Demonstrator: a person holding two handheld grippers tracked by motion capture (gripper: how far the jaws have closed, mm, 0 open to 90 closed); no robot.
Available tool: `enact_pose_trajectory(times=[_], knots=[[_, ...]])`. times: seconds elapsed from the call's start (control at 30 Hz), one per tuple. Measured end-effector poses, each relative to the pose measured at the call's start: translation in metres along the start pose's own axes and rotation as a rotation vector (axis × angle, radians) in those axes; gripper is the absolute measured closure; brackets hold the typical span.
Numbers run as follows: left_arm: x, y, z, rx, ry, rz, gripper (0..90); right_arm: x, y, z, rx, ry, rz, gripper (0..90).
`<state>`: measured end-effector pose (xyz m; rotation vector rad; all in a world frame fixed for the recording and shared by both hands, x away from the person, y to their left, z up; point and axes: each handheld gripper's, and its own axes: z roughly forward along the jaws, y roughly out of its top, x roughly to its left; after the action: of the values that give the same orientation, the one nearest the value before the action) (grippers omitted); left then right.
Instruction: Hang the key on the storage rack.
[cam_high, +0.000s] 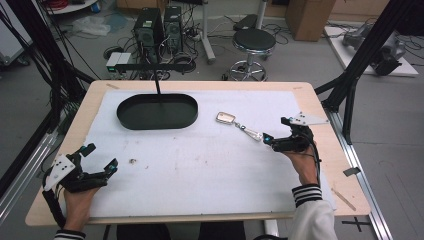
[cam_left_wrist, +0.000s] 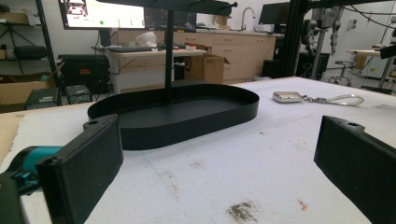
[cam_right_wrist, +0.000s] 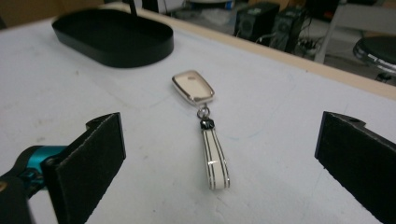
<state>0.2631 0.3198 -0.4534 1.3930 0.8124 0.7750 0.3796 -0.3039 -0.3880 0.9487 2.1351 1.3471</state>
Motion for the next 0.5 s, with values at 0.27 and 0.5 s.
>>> enact_pose_trajectory(times=[0.27,0.5], knots=[[0.000,0.000,0.000,0.002,0.002,0.000,1.7,-0.005,0.015,0.023,0.151,0.045,-0.066,0.7],[0.000,0.000,0.000,0.002,0.000,-0.001,1.7,-0.009,0.022,0.041,0.296,0.061,-0.097,5.6]])
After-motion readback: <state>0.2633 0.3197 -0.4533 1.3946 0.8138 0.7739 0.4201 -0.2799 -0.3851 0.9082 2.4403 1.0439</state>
